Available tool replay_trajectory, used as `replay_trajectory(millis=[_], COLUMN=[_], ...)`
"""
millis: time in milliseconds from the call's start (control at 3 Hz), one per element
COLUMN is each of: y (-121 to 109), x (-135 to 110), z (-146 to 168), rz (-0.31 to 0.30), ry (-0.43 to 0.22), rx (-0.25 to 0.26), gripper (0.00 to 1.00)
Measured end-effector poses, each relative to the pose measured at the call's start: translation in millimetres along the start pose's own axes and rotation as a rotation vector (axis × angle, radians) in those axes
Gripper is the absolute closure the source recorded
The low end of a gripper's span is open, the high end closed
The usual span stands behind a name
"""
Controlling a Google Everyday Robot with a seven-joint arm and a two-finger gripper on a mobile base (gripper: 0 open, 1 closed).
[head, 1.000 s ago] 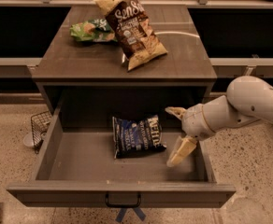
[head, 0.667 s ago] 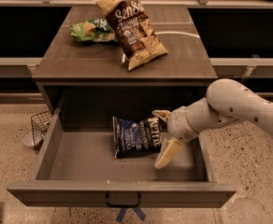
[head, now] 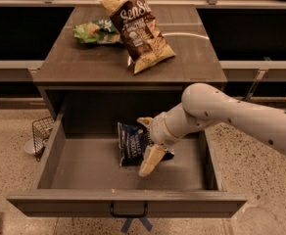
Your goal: Pick blue chip bag from top drawer and place on counter
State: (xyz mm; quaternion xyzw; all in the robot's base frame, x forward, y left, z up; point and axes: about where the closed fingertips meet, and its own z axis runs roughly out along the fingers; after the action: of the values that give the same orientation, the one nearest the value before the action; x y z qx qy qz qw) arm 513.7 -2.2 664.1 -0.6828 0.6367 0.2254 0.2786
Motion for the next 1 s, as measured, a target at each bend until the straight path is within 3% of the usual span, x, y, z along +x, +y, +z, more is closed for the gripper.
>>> replay_trajectory(millis=[333, 1000], y=[-5.2, -11.9], x=[-6.1, 2.8], z=[22.9, 42.5], rz=[-0.010, -0.022], ry=[0.016, 0.049], rx=[-0.020, -0.034], gripper=[0.18, 0.65])
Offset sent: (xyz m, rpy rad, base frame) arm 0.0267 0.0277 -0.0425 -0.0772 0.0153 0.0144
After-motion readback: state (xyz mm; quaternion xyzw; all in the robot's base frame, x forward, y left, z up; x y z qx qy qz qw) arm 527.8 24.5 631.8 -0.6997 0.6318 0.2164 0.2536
